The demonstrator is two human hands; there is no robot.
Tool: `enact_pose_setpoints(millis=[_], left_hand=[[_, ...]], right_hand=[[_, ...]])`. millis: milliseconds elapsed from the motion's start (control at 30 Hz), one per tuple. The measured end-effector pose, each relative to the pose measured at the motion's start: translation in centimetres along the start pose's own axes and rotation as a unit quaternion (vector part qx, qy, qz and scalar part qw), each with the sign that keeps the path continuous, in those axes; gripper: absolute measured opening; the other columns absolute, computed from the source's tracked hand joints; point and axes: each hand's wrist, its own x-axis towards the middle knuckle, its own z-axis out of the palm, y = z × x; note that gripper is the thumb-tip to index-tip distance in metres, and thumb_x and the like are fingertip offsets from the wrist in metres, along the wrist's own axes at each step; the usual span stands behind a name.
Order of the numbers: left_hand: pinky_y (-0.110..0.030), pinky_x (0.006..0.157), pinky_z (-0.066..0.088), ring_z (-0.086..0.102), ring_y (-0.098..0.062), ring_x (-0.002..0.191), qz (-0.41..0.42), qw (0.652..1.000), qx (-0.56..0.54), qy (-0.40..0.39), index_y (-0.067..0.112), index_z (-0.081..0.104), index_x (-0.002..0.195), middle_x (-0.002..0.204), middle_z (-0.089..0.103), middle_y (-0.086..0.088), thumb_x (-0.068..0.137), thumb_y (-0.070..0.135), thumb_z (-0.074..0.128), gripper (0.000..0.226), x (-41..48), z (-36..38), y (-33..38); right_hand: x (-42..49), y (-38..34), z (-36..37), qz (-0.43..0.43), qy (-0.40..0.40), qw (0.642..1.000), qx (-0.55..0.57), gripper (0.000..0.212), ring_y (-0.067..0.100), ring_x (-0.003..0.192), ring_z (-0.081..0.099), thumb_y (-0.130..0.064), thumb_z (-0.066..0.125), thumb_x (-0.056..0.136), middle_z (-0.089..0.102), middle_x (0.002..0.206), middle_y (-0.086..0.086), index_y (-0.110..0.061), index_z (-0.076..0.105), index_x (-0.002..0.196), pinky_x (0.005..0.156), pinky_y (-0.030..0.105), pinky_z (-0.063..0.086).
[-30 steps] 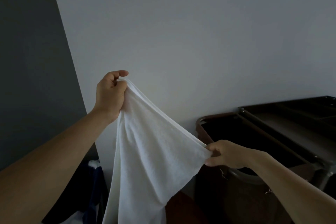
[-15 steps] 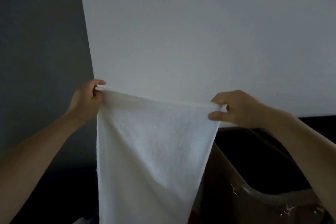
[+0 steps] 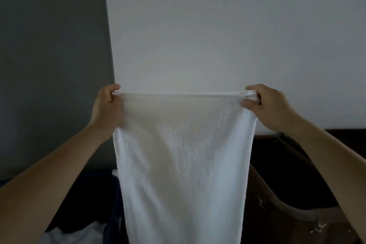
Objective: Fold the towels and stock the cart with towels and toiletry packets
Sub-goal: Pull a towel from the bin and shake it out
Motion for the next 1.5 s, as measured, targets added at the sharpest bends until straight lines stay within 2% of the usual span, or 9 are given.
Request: enact_pose_setpoints(millis=[67, 167, 333, 467, 633, 767, 1100, 1300, 1500], left_hand=[[-0.028, 0.084, 0.046, 0.056, -0.015, 0.104, -0.007, 0.999, -0.031, 0.033, 0.009, 0.054, 0.131, 0.123, 0.060, -0.003, 0.094, 0.008, 0.036, 0.041, -0.6, 0.6, 0.3], [-0.024, 0.073, 0.043, 0.053, -0.002, 0.087, -0.018, 0.995, -0.097, -0.003, 0.018, 0.058, 0.123, 0.110, 0.061, 0.006, 0.087, 0.022, 0.039, 0.040, -1.0, 0.5, 0.4], [-0.021, 0.046, 0.049, 0.062, -0.002, 0.059, -0.067, 0.978, -0.148, -0.133, 0.016, 0.067, 0.091, 0.070, 0.066, 0.010, 0.076, 0.016, 0.056, 0.018, -0.9, -0.5, -1.6], [-0.024, 0.062, 0.059, 0.073, -0.017, 0.079, -0.131, 0.943, -0.229, -0.205, 0.005, 0.070, 0.097, 0.086, 0.077, 0.000, 0.091, 0.002, 0.062, 0.009, -0.3, -1.8, -4.2], [-0.012, 0.065, 0.054, 0.072, -0.004, 0.075, -0.085, 0.954, -0.240, -0.156, 0.015, 0.073, 0.098, 0.086, 0.077, 0.008, 0.090, 0.009, 0.066, 0.011, -0.5, -3.1, -6.2], [-0.006, 0.060, 0.049, 0.067, 0.004, 0.065, -0.044, 0.961, -0.212, -0.174, 0.021, 0.073, 0.096, 0.075, 0.075, 0.015, 0.091, 0.015, 0.067, 0.009, -0.2, -3.4, -6.2], [-0.034, 0.057, 0.060, 0.071, -0.014, 0.068, -0.075, 0.945, -0.245, -0.203, 0.030, 0.078, 0.082, 0.077, 0.072, 0.008, 0.088, 0.024, 0.074, 0.009, 1.8, -1.0, -6.5], [-0.035, 0.064, 0.062, 0.070, -0.022, 0.092, -0.084, 0.963, -0.205, -0.155, 0.030, 0.071, 0.089, 0.099, 0.069, -0.001, 0.093, 0.023, 0.069, 0.008, 1.0, 1.8, -6.8], [-0.029, 0.060, 0.061, 0.071, -0.014, 0.083, -0.092, 0.980, -0.153, -0.090, 0.030, 0.067, 0.086, 0.095, 0.068, 0.002, 0.094, 0.021, 0.066, 0.013, 0.3, 3.1, -5.8]], right_hand=[[0.0, 0.1, 0.5, 0.047, 0.019, 0.999, 0.003, 0.023, 0.012, 0.059, 0.059, -0.033, 0.064, 0.095, 0.058, 0.070, -0.004, -0.016, 0.055, 0.081, 0.051, 0.023, 0.037], [-0.8, 0.3, 1.8, 0.134, -0.007, 0.977, 0.168, 0.020, 0.017, 0.045, 0.066, -0.033, 0.056, 0.100, 0.061, 0.077, 0.008, -0.022, 0.049, 0.084, 0.037, 0.022, 0.041], [-1.9, 0.3, 3.8, 0.197, -0.032, 0.929, 0.311, 0.018, 0.036, 0.058, 0.071, -0.031, 0.057, 0.100, 0.065, 0.077, 0.013, -0.015, 0.052, 0.094, 0.045, 0.034, 0.053], [-2.1, -0.4, 4.8, 0.191, 0.025, 0.934, 0.301, 0.018, 0.027, 0.053, 0.069, -0.031, 0.058, 0.099, 0.070, 0.065, 0.010, -0.015, 0.055, 0.094, 0.046, 0.033, 0.054], [-2.6, -1.4, 5.0, 0.149, -0.023, 0.957, 0.249, 0.021, 0.021, 0.048, 0.065, -0.031, 0.059, 0.098, 0.067, 0.056, 0.002, -0.013, 0.060, 0.088, 0.051, 0.034, 0.055], [-2.6, -1.7, 4.7, 0.132, 0.064, 0.963, 0.225, 0.024, 0.020, 0.048, 0.063, -0.040, 0.058, 0.095, 0.065, 0.059, -0.002, -0.018, 0.057, 0.084, 0.054, 0.038, 0.055], [-3.6, -1.9, 5.4, 0.169, 0.119, 0.950, 0.233, 0.013, 0.021, 0.065, 0.072, -0.042, 0.056, 0.097, 0.065, 0.103, 0.008, -0.032, 0.051, 0.089, 0.059, 0.031, 0.060], [-3.6, 0.0, 6.4, 0.167, 0.083, 0.948, 0.257, 0.013, 0.019, 0.068, 0.074, -0.039, 0.054, 0.100, 0.065, 0.105, 0.007, -0.031, 0.049, 0.090, 0.069, 0.037, 0.063], [-3.0, 1.7, 7.4, 0.160, 0.054, 0.939, 0.299, 0.014, 0.021, 0.074, 0.074, -0.035, 0.052, 0.102, 0.063, 0.103, 0.008, -0.027, 0.050, 0.090, 0.074, 0.039, 0.062]])
